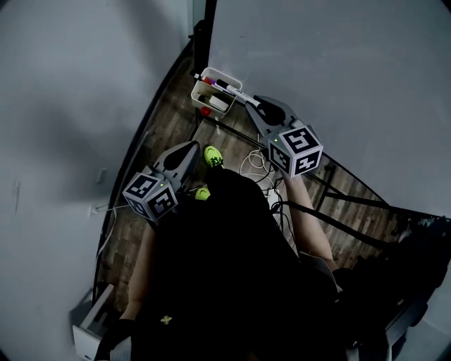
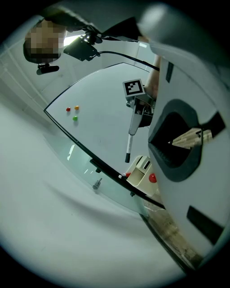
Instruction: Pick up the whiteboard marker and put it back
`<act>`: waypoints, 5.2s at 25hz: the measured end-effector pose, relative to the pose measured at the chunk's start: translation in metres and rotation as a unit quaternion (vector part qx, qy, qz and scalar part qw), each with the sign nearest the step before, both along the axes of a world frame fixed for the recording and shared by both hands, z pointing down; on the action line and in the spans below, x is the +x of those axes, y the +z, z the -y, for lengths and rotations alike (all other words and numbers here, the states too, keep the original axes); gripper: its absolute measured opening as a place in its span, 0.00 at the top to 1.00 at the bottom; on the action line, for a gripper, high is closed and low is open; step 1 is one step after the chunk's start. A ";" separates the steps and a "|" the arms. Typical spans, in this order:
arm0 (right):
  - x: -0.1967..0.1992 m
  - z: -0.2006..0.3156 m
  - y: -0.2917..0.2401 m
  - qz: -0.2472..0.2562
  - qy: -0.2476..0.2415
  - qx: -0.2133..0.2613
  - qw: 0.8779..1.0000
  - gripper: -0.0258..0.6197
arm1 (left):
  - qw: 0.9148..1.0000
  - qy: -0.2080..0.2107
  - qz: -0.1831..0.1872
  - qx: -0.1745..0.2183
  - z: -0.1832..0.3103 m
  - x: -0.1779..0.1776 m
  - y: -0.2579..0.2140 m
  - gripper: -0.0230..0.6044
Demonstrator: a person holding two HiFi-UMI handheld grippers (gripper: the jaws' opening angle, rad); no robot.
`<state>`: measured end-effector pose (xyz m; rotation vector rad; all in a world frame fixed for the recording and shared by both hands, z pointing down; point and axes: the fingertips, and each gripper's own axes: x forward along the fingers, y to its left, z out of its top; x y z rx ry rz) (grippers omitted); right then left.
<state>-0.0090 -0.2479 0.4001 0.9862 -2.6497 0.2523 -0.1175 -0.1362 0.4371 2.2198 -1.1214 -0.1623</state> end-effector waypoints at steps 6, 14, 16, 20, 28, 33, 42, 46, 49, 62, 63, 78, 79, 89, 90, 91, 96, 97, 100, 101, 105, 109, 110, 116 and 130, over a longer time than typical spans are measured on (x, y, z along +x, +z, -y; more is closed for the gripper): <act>-0.006 0.012 0.008 0.000 -0.008 -0.011 1.000 0.83 | 1.000 -0.004 -0.004 -0.016 0.004 0.000 0.007 0.91; -0.015 0.030 0.025 -0.001 -0.019 -0.030 0.999 0.83 | 0.999 -0.010 0.003 -0.044 0.004 -0.002 0.019 0.91; -0.018 0.034 0.027 -0.001 -0.023 -0.034 0.999 0.83 | 0.999 -0.014 0.001 -0.050 0.005 -0.003 0.019 0.91; -0.022 0.045 0.037 0.002 -0.030 -0.042 0.999 0.83 | 0.998 -0.017 0.004 -0.057 0.013 -0.003 0.023 0.91; -0.029 0.056 0.048 0.011 -0.036 -0.052 0.998 0.83 | 0.997 -0.014 0.008 -0.073 0.019 0.002 0.029 0.91; -0.031 0.059 0.053 0.018 -0.039 -0.054 0.998 0.83 | 0.997 -0.011 0.009 -0.081 0.020 0.005 0.032 0.91; -0.027 0.057 0.061 0.019 -0.034 -0.056 0.998 0.83 | 0.996 -0.006 0.017 -0.083 0.022 0.006 0.033 0.91; -0.025 0.057 0.064 -0.010 -0.028 -0.041 0.999 0.82 | 0.996 -0.006 0.017 -0.082 0.022 0.006 0.032 0.91; -0.028 0.053 0.059 -0.007 -0.034 -0.036 0.999 0.77 | 0.996 -0.004 0.013 -0.083 0.019 0.005 0.031 0.91; -0.017 0.035 0.048 -0.005 -0.018 -0.022 1.000 0.74 | 0.998 0.020 0.013 -0.066 0.007 0.013 0.025 0.91; -0.017 0.033 0.048 -0.005 -0.017 -0.020 1.000 0.74 | 0.998 0.021 0.014 -0.062 0.006 0.014 0.024 0.91; -0.027 -0.043 0.019 -0.003 -0.016 0.001 1.000 0.74 | 0.999 0.036 0.009 -0.021 -0.056 0.004 0.003 0.91; -0.028 -0.050 0.017 -0.003 -0.018 0.001 1.000 0.74 | 0.999 0.036 0.008 -0.020 -0.061 0.003 0.001 0.91; -0.024 -0.102 0.020 -0.019 -0.028 -0.009 0.999 0.74 | 0.999 0.046 -0.008 -0.014 -0.081 0.008 0.003 0.91; -0.022 -0.106 0.021 -0.017 -0.028 -0.013 0.999 0.74 | 0.999 0.045 -0.010 -0.014 -0.082 0.008 0.003 0.91; -0.020 -0.109 0.022 -0.014 -0.027 -0.017 0.999 0.74 | 0.999 0.044 -0.011 -0.013 -0.081 0.008 0.003 0.91; -0.004 -0.116 0.028 -0.006 -0.020 -0.028 0.999 0.77 | 0.999 0.031 -0.013 -0.011 -0.081 0.012 0.005 0.91; -0.001 -0.118 0.029 -0.005 -0.021 -0.028 0.999 0.77 | 0.999 0.028 -0.013 -0.012 -0.082 0.013 0.006 0.91; 0.006 -0.127 0.029 0.001 -0.025 -0.027 0.999 0.83 | 1.000 0.020 -0.011 -0.018 -0.086 0.016 0.010 0.91; 0.008 -0.131 0.030 0.002 -0.026 -0.026 0.999 0.89 | 1.000 0.018 -0.010 -0.020 -0.088 0.018 0.011 0.91; 0.019 -0.147 0.032 0.012 -0.036 -0.033 0.999 0.96 | 1.000 0.011 -0.001 -0.024 -0.095 0.027 0.010 0.91; 0.029 -0.161 0.035 0.012 -0.051 -0.040 0.998 0.96 | 1.000 0.002 0.008 -0.025 -0.099 0.032 0.010 0.91; 0.032 -0.165 0.036 0.013 -0.053 -0.041 0.998 0.96 | 1.000 0.000 0.011 -0.025 -0.100 0.034 0.011 0.91; 0.056 -0.192 0.045 0.021 -0.055 -0.049 0.997 0.96 | 0.999 -0.009 0.025 -0.027 -0.118 0.045 0.011 0.91; 0.089 -0.253 0.034 0.036 -0.094 -0.036 0.994 0.96 | 0.999 -0.023 0.045 -0.009 -0.178 0.090 -0.001 0.91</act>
